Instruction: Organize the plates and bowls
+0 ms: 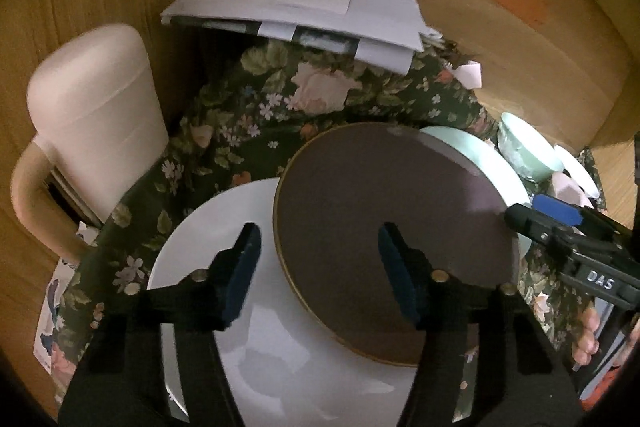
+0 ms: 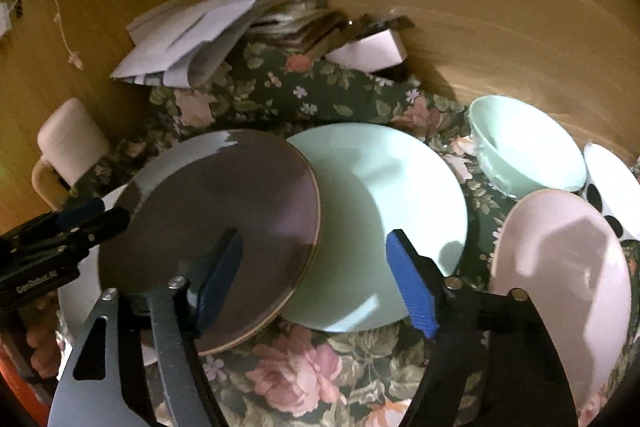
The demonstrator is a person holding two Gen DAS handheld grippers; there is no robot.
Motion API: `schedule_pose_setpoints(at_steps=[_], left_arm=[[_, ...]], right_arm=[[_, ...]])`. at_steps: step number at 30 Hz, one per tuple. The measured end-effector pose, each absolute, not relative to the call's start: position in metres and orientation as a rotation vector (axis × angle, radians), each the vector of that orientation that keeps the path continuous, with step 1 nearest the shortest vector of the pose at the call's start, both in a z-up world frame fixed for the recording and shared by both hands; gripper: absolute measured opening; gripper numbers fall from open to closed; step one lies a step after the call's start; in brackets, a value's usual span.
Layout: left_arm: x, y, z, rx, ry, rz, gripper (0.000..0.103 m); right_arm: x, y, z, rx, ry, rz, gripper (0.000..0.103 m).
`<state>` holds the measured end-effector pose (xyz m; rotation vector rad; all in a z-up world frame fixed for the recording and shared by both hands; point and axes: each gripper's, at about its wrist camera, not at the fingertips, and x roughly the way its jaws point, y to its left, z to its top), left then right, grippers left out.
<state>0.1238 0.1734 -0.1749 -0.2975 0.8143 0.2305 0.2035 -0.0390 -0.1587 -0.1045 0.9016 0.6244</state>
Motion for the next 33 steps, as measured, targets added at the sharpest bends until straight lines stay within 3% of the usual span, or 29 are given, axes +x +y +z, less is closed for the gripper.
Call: schedule_pose_setpoints(at_steps=[4, 9, 17, 33], left_arm=[[0.126, 0.178, -0.178, -0.306, 0.836, 0.218, 0.050], [0.129, 0.186, -0.184, -0.339, 0.867, 0.200, 0.037], [0.131, 0.188, -0.188, -0.359, 0.883, 0.179, 0.030], [0.137, 0.181, -0.181, -0.303, 0.872, 0.154, 0.030]], right_arm=[[0.209, -0.033, -0.166, -0.112, 0.918, 0.633, 0.057], [0.216, -0.024, -0.176, -0.112, 0.946, 0.649, 0.041], [0.224, -0.014, -0.181, -0.102, 0.978, 0.679, 0.031], [0.236, -0.026, -0.187, -0.024, 1.067, 0.713, 0.031]])
